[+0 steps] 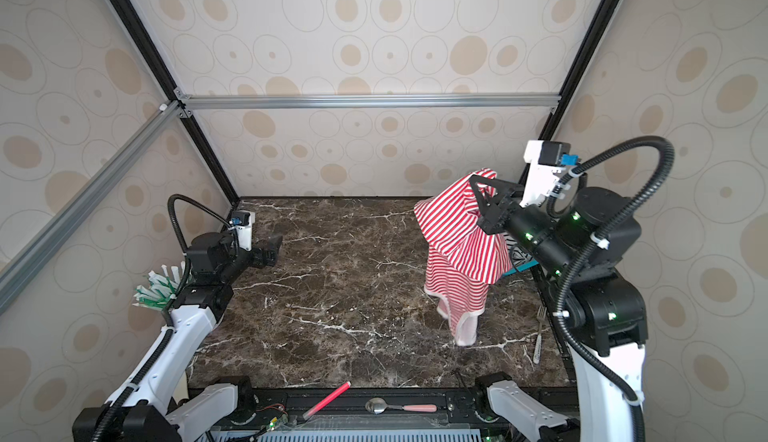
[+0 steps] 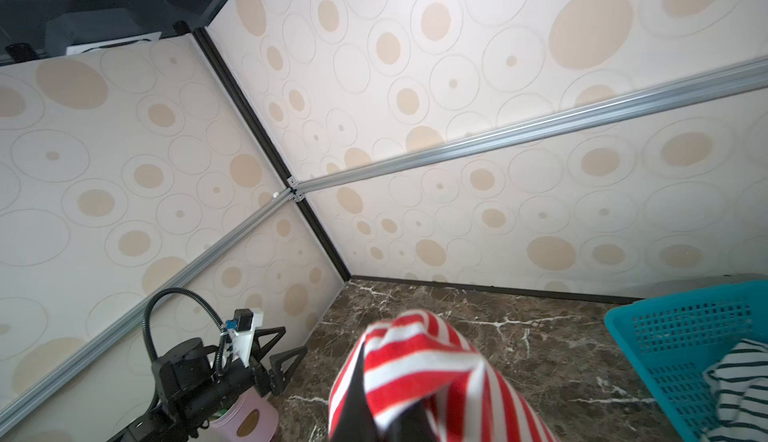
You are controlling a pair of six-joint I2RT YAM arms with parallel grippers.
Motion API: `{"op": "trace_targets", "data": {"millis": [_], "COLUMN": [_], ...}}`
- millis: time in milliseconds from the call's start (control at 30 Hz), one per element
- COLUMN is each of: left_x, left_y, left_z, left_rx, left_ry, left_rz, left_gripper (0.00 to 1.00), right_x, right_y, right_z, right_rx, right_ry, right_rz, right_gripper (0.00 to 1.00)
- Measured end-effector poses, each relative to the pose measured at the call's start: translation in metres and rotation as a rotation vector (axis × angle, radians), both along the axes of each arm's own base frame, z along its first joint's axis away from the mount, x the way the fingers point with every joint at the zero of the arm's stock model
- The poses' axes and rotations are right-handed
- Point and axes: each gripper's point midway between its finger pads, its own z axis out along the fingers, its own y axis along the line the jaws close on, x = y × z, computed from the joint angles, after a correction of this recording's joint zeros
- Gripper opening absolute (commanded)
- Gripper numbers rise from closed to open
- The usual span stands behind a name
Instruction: Fold and stack the tank tops
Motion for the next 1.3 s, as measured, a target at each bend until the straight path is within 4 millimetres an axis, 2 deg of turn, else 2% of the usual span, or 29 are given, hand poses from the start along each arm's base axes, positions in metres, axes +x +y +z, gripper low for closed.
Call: {"op": "trace_targets", "data": {"millis": [133,233,333,400,467,533,600,667,700,767,800,867,933,1000,1100,1200,1300], "left_x": [0.001,0.002,0.004,0.005,0.006,0.007,0.007,0.006,0.006,0.005,0.005,0.003,0.003,0.002,0.001,-0.003,-0.009], "left_y": [-0.001,-0.001,-0.001,0.000,0.000,0.000,0.000,0.000,-0.001,-0.002,-0.003,-0.005,-0.008,-0.012,-0.020,-0.029,-0.041], "left_z": [0.001,0.002,-0.002,-0.005,-0.007,-0.008,-0.008,-0.008,-0.010,-0.013,-0.015,-0.018,-0.022,-0.027,-0.041,-0.057,-0.074], "left_rx": [-0.002,-0.003,-0.002,-0.002,0.000,0.001,0.001,0.003,0.005,0.008,0.011,0.017,0.021,0.022,0.015,0.005,0.006], "left_ry": [0.011,0.013,0.023,0.031,0.038,0.040,0.039,0.040,0.042,0.048,0.051,0.055,0.065,0.080,0.125,0.179,0.236], "left_rz": [-0.005,-0.006,-0.004,-0.002,-0.001,0.000,-0.001,-0.006,-0.010,-0.019,-0.027,-0.042,-0.063,-0.090,-0.143,-0.200,-0.268], "left_gripper": [0.99,0.99,0.99,0.99,0.99,0.99,0.99,0.99,0.99,0.99,0.99,0.99,0.99,0.99,0.99,0.99,0.99], "right_x": [0.047,0.090,0.129,0.147,0.156,0.156,0.151,0.147,0.147,0.151,0.154,0.158,0.157,0.152,0.143,0.138,0.145], "right_y": [0.040,0.069,0.095,0.113,0.130,0.146,0.153,0.156,0.157,0.159,0.161,0.167,0.180,0.196,0.223,0.244,0.251], "right_z": [-0.037,-0.072,-0.094,-0.094,-0.083,-0.065,-0.054,-0.056,-0.063,-0.095,-0.118,-0.170,-0.236,-0.292,-0.356,-0.395,-0.409], "right_rx": [-0.035,-0.071,-0.100,-0.111,-0.116,-0.113,-0.108,-0.111,-0.116,-0.141,-0.157,-0.201,-0.258,-0.310,-0.376,-0.426,-0.469], "right_ry": [0.134,0.243,0.311,0.312,0.285,0.241,0.216,0.222,0.238,0.306,0.355,0.462,0.600,0.713,0.834,0.899,0.908], "right_rz": [0.084,0.119,0.133,0.150,0.166,0.183,0.189,0.187,0.181,0.166,0.159,0.148,0.155,0.174,0.211,0.233,0.200], "right_gripper": [0.00,0.00,0.00,0.00,0.00,0.00,0.00,0.00,0.00,0.00,0.00,0.00,0.00,0.00,0.00,0.00,0.00]}}
